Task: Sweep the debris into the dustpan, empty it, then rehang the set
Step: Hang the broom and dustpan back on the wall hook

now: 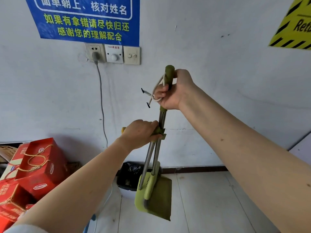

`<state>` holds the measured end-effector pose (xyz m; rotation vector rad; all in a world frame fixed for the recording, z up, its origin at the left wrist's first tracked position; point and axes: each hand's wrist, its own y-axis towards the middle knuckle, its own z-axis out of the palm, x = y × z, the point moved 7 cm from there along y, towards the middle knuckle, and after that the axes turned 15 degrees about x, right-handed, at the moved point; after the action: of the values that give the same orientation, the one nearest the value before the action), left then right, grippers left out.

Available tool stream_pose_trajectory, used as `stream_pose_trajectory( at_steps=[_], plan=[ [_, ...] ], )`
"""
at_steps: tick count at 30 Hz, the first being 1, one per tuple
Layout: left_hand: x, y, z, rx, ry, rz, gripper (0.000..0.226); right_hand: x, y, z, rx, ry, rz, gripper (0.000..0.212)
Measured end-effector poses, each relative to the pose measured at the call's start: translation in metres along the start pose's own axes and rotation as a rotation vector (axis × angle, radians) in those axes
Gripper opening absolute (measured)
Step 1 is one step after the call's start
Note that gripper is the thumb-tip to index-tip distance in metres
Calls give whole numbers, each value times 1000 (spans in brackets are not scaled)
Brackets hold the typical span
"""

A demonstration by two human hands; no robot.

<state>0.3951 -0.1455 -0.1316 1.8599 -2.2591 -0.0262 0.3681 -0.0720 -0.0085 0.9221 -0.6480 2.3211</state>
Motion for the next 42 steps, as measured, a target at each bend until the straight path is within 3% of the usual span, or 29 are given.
stream_pose_trajectory(
  at_steps=[4,9,15,19,23,26,35,39,42],
  plan=[
    [-9,4,-4,-27,56,30,36,9,-2,-6,7,58,-4,29],
    [-14,11,-5,-31,-38,32,19,23,-2,-17,-48,48,-17,31],
    [1,14,-14,-92,-71,-35,34,27,-5,-17,13,57,16,27],
    [1,19,-26,-138,-66,-100,29,23,-6,-3,82,59,55,27],
    [9,20,-32,-162,-128,-283,50,18,-7,15,170,63,97,23],
    [9,24,-39,-200,-178,-373,53,19,-6,23,262,52,102,22],
    [-1,40,-23,-94,-240,-444,49,20,-1,-6,455,6,191,14],
    [1,45,-17,-38,-252,-413,46,44,2,-42,401,-20,138,32],
    [10,43,-18,-23,-246,-421,44,67,10,-97,182,-45,31,31]
  ],
)
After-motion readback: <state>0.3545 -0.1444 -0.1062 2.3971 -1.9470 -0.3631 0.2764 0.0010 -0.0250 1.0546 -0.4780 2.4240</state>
